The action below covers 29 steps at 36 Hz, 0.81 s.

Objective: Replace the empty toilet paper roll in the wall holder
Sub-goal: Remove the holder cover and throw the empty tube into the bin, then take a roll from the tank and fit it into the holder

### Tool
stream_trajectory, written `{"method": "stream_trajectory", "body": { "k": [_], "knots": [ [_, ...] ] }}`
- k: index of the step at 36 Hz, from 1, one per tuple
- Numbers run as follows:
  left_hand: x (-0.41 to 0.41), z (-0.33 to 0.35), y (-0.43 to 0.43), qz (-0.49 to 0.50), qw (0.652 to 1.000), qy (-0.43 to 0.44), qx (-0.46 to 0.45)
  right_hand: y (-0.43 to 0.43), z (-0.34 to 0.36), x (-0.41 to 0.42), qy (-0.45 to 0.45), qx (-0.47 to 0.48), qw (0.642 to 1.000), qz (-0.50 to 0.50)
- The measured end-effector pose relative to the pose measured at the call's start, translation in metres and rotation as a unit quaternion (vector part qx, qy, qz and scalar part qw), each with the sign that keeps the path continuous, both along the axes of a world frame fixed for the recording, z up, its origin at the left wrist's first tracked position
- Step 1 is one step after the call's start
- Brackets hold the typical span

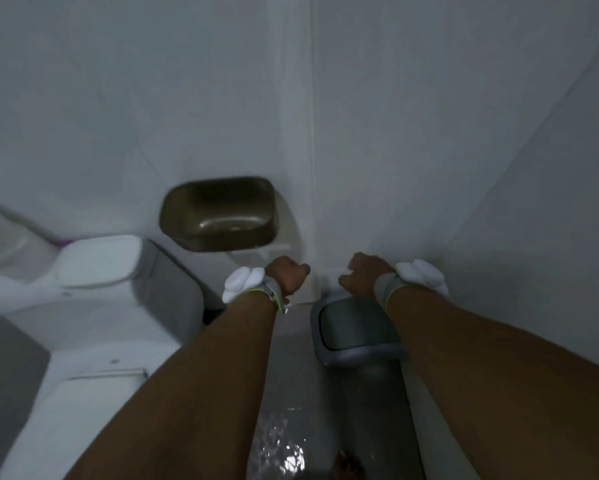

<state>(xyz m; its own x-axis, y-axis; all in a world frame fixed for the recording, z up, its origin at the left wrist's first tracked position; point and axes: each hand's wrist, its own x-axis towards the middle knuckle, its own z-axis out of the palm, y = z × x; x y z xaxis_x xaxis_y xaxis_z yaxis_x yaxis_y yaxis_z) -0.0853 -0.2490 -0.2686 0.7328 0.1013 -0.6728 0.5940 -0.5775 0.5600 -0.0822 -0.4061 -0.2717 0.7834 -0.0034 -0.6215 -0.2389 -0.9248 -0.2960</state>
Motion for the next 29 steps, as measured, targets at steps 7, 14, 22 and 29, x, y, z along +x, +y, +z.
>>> {"method": "stream_trajectory", "body": {
  "k": [7, 14, 22, 29],
  "knots": [
    [-0.014, 0.132, 0.053, 0.001, 0.997, -0.081, 0.003, 0.044, 0.134, -0.011, -0.073, 0.012, 0.997, 0.018],
    [-0.031, 0.237, 0.127, -0.004, 0.985, -0.173, 0.021, 0.107, 0.24, -0.031, -0.156, 0.029, 0.987, 0.03],
    [-0.056, 0.31, 0.213, 0.107, 0.975, -0.189, -0.049, 0.195, 0.312, -0.055, -0.201, 0.069, 0.976, 0.044],
    [-0.078, 0.339, 0.289, 0.128, 0.967, -0.216, -0.037, 0.264, 0.342, -0.067, -0.22, 0.094, 0.969, 0.068]
  ]
}}
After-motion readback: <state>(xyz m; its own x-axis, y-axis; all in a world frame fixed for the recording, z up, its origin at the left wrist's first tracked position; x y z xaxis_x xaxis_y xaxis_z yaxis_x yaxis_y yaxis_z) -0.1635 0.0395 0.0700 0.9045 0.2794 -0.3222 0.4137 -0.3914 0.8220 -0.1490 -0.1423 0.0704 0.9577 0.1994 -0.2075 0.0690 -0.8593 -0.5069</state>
